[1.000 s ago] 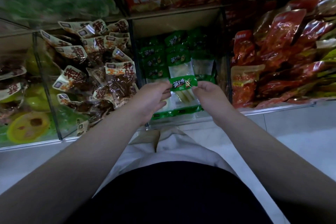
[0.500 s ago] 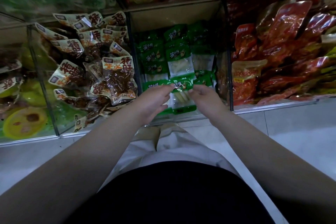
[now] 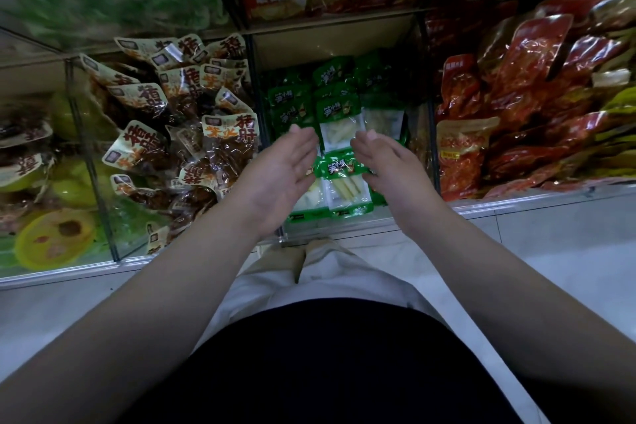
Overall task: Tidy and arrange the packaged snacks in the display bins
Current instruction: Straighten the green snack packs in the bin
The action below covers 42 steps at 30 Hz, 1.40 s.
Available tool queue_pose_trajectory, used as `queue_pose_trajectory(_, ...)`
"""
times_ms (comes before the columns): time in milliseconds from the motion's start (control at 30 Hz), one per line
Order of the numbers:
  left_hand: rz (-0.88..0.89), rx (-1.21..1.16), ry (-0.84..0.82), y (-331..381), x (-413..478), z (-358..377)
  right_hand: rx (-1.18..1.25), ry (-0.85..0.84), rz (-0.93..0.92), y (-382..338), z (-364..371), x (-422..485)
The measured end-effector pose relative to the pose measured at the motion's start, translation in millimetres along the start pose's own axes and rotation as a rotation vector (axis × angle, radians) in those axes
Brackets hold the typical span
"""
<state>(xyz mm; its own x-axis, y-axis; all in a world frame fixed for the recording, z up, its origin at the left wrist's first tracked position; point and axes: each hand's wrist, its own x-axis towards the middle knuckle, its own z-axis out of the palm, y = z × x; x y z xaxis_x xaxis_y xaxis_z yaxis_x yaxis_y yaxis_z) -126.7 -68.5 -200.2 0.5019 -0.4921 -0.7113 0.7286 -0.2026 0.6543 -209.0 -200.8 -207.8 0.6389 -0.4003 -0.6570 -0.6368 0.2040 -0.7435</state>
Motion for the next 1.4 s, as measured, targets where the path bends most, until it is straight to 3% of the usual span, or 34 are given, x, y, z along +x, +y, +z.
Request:
queue_pose_trajectory(567,0.251,-0.1,-0.131,80.6,-60.0,-36.9,0.276,-0.2,-0.28,-90.4,40.5,-38.1)
queue_pose_trajectory(1400,0.503,-0.05,-0.192,178.8,-85.7,-76.2,0.205,-0.253,-0.509,-189.0,90.1,-50.3)
